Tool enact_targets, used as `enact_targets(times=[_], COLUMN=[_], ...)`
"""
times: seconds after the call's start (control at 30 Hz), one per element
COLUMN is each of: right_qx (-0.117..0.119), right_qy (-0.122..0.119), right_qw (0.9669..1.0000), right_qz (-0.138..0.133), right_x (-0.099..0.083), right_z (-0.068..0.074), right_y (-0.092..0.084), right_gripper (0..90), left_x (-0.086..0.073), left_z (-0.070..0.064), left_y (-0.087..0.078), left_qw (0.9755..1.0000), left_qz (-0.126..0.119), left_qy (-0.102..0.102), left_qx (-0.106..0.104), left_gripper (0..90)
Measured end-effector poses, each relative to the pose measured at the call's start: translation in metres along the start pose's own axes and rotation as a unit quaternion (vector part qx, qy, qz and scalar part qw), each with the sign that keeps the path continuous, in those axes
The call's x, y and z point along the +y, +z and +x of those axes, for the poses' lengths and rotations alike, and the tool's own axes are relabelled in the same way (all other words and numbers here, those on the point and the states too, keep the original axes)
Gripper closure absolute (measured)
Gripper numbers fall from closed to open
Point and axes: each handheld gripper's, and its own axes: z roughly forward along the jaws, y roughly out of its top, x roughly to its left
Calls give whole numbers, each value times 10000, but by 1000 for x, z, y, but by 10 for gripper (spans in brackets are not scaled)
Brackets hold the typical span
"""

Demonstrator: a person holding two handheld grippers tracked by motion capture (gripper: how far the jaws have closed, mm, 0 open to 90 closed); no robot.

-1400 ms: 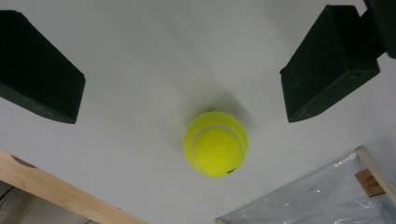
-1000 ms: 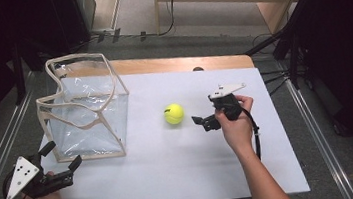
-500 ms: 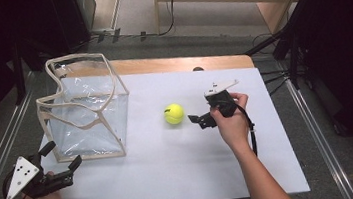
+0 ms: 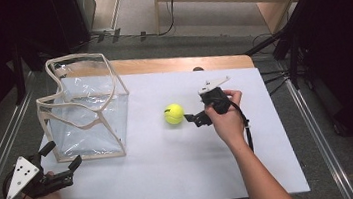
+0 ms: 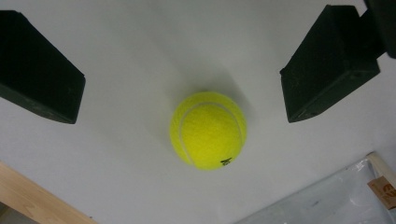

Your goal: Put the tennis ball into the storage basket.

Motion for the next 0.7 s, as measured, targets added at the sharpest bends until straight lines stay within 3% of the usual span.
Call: enact_targets(times=[0.7], right_qx=[115], right_qy=[-143], right_qw=[9993], right_qz=[339], right_x=[16], right_z=[-1], right_y=[15], right_gripper=[0], left_x=[0], left_z=[0], left_y=[0], left_qw=[10000], left_qz=[-18], left_qy=[-5], left_qx=[-4], left_gripper=[54])
